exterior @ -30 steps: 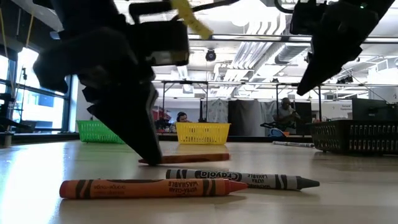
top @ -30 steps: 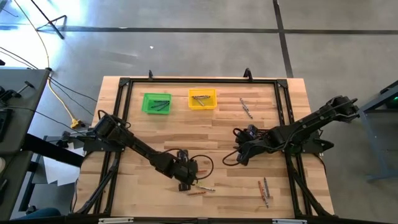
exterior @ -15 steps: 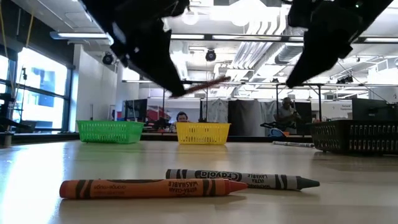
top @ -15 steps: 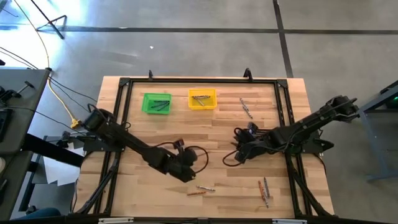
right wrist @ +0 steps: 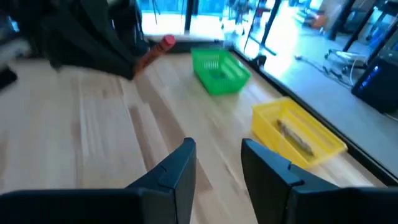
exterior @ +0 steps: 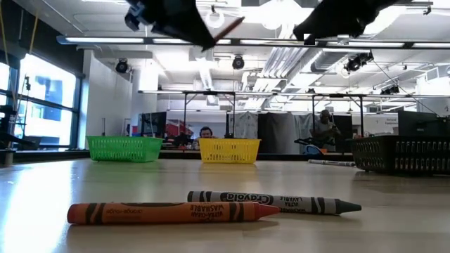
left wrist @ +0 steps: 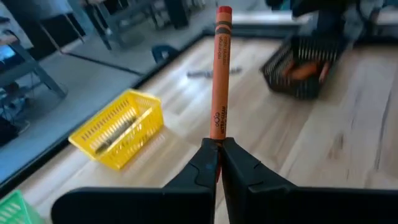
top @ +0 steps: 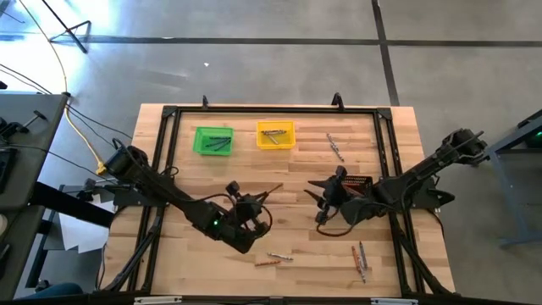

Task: Sort crayons
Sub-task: Put the orange crayon into the black bin

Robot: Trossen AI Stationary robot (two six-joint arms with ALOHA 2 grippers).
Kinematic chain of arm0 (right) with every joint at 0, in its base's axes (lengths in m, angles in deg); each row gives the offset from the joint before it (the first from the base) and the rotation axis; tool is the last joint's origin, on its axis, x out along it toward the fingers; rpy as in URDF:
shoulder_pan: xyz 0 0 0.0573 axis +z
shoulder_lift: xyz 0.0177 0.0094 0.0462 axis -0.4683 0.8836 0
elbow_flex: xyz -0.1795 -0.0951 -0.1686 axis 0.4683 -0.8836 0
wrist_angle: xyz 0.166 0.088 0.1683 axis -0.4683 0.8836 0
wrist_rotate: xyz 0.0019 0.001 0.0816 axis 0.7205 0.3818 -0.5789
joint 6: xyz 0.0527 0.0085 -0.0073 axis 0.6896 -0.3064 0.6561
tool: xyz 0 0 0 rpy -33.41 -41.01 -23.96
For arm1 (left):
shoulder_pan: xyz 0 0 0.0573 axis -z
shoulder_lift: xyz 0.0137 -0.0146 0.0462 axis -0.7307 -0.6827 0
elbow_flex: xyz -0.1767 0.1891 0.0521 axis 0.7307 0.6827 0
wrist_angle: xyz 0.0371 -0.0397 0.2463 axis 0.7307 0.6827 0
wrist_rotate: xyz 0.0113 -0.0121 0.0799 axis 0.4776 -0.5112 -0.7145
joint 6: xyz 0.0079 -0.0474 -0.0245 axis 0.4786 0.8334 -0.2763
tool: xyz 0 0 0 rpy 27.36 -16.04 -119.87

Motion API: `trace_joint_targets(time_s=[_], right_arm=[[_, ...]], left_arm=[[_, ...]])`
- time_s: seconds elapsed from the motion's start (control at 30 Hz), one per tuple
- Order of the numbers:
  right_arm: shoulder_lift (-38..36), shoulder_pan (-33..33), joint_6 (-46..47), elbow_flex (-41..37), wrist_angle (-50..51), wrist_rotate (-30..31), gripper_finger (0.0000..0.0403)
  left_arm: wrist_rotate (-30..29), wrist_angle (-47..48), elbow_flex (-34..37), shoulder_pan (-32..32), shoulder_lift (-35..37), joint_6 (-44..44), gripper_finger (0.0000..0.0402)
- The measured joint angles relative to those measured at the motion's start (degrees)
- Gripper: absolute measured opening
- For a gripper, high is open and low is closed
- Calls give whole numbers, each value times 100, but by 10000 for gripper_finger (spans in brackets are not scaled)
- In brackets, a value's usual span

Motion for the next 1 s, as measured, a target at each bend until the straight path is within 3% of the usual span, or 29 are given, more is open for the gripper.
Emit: trace_joint_targets(time_s=[0.3,0.5,0.63,0.8,1.0], right_arm=[[0,12,-982,-1415,-4094,-280,121],[0,10,-911,-2368,-6698,-272,121],[13,-32,-976,-2391,-6809,-183,121],[439,-153,-1023,-2027,-6800,-186,121],[958,-81,-1365,-1663,-6784,26,121]], left_arm=[[-1172,-603,-2,177,-7,11,0],[-1300,-1425,152,214,-7,-72,0],[-1215,-2096,208,108,-139,-446,0],[-237,-3404,208,-177,-419,-1499,0],[-168,-4098,208,-296,-522,-2419,0]])
